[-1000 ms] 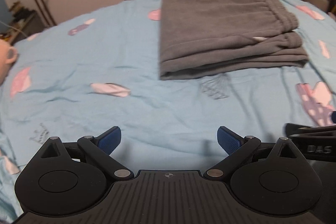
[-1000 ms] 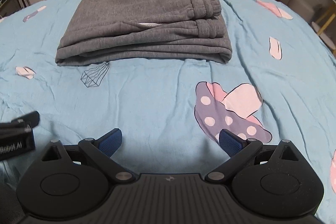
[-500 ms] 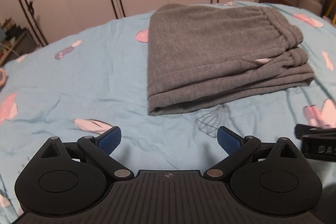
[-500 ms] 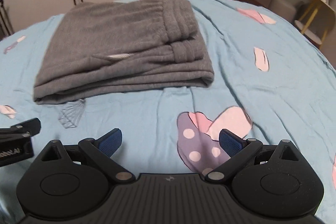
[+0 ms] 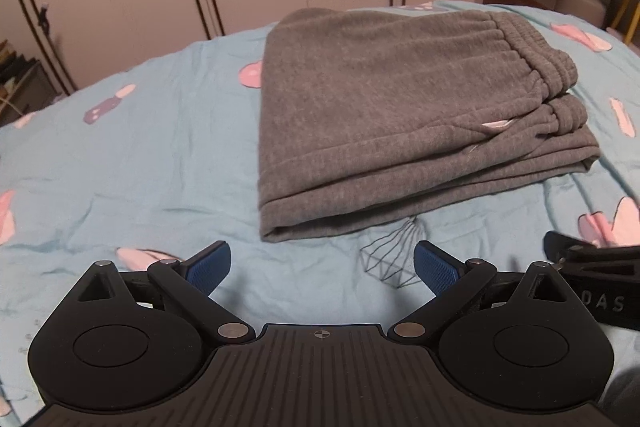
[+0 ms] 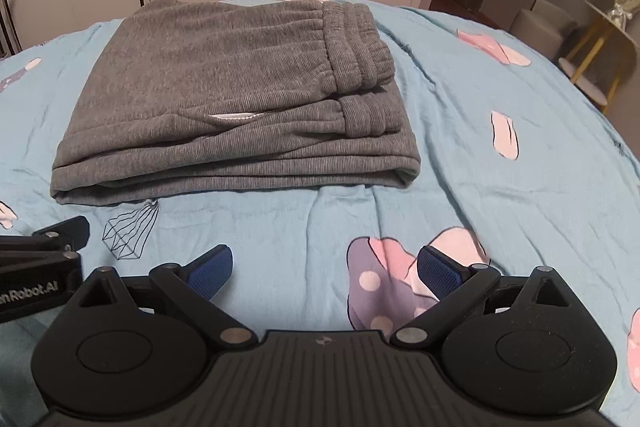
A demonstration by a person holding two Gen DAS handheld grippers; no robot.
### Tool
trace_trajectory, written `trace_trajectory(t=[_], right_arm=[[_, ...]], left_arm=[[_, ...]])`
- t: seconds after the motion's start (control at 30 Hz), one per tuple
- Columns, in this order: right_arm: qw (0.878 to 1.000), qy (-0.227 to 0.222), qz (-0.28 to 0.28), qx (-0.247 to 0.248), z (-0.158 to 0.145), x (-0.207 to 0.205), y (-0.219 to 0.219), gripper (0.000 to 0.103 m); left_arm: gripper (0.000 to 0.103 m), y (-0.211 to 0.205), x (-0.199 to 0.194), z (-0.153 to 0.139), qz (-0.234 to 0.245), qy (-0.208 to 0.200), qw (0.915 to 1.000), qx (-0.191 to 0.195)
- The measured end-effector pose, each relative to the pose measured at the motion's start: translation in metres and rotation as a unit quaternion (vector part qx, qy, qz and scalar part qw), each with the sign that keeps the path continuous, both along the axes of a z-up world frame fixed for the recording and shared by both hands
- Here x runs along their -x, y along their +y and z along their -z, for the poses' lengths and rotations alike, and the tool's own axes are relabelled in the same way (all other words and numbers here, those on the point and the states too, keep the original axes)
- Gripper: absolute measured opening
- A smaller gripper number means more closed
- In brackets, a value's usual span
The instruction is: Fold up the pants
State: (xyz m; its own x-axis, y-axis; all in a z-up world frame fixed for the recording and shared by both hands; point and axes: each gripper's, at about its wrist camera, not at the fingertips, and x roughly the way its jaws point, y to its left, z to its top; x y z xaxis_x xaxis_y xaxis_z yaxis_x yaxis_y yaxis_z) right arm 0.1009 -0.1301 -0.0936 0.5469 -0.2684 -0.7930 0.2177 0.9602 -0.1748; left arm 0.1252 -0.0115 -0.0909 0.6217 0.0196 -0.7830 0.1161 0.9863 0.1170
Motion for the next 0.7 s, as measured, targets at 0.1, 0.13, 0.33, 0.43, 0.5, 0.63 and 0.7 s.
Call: trace_trajectory(t=[0.1, 0.13, 0.33, 0.43, 0.5, 0.63, 0.7], right_arm=[[1.0, -0.002, 0.004, -0.009, 0.002, -0.001, -0.003, 0.099], [1.0, -0.004, 0.006, -0.012, 0.002, -0.001, -0.005, 0.099], [0.999, 0.0, 0.022, -0.027, 0.007, -0.004, -0.011, 0.099], [0.999, 0.001, 0.024, -0.026, 0.007, -0.005, -0.011, 0.099], [0.999, 0.001, 0.022, -0.028, 0.008, -0.005, -0.011, 0.099], [0.999, -0.002, 0.02, -0.028, 0.007, -0.004, -0.01, 0.099], [0.999, -0.003, 0.019, -0.029, 0.007, -0.003, -0.01, 0.099]], left_arm=[[0.101, 0.0, -0.004, 0.002, 0.002, -0.005, 1.0, 0.003], [0.101, 0.0, -0.006, 0.004, -0.001, -0.004, 1.0, 0.003], [0.101, 0.011, -0.011, 0.009, -0.018, 0.01, 0.9997, 0.016], [0.101, 0.014, -0.013, 0.01, -0.023, 0.015, 0.9993, 0.025], [0.101, 0.014, -0.014, 0.01, -0.024, 0.018, 0.9991, 0.029], [0.101, 0.013, -0.013, 0.011, -0.021, 0.019, 0.9992, 0.026], [0.101, 0.012, -0.013, 0.012, -0.02, 0.021, 0.9993, 0.024]])
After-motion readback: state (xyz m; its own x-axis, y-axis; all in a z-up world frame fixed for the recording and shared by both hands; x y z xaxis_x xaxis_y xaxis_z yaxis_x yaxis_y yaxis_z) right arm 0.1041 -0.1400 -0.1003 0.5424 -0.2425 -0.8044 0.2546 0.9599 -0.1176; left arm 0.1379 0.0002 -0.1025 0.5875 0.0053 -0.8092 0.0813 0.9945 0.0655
